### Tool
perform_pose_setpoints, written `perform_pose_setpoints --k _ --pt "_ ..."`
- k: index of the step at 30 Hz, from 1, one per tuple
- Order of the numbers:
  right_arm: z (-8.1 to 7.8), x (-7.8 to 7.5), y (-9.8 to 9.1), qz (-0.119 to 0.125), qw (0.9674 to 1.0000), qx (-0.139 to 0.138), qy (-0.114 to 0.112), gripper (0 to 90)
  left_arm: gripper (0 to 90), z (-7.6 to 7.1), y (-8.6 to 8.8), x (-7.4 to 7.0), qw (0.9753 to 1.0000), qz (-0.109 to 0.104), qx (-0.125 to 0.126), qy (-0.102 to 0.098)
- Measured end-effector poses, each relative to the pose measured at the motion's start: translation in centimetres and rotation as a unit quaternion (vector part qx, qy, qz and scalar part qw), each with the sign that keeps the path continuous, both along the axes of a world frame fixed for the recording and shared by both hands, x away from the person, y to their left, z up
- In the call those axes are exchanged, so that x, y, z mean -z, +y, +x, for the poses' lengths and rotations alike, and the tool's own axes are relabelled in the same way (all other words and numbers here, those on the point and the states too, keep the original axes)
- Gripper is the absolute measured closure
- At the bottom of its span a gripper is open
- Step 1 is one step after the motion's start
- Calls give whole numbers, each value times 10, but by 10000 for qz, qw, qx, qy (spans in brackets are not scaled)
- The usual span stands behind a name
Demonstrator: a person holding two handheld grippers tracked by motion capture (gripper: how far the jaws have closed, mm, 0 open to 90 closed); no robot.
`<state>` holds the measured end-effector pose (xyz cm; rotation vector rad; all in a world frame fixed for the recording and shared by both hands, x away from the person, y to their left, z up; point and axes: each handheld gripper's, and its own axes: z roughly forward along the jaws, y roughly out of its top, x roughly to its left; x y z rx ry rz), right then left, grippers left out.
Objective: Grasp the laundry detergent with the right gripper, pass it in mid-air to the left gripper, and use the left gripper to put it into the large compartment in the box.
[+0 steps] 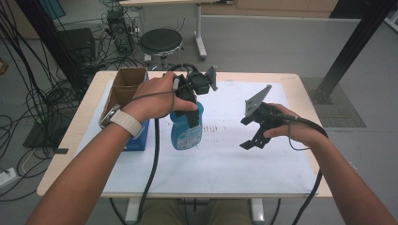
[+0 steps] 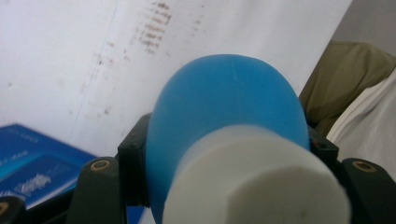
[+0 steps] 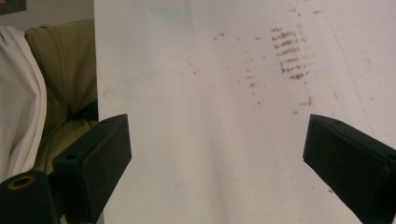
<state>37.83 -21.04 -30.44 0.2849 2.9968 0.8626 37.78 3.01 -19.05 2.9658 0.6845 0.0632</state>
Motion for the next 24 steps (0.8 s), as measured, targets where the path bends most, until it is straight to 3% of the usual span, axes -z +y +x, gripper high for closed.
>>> perform_pose_setpoints --k 6,13,20,24 --pt "0 -2 -10 -258 9996 108 23 79 372 6 5 -14 9988 -43 -488 -95" --pt "2 -3 -21 -555 9982 238 45 80 372 10 6 -31 9961 -35 -869 -171" --pt "1 -8 -24 -671 9976 194 26 82 372 17 11 -48 9907 31 -1342 -216" --pt "1 -11 -24 -749 9971 165 14 83 372 21 17 -57 9858 20 -1660 -236"
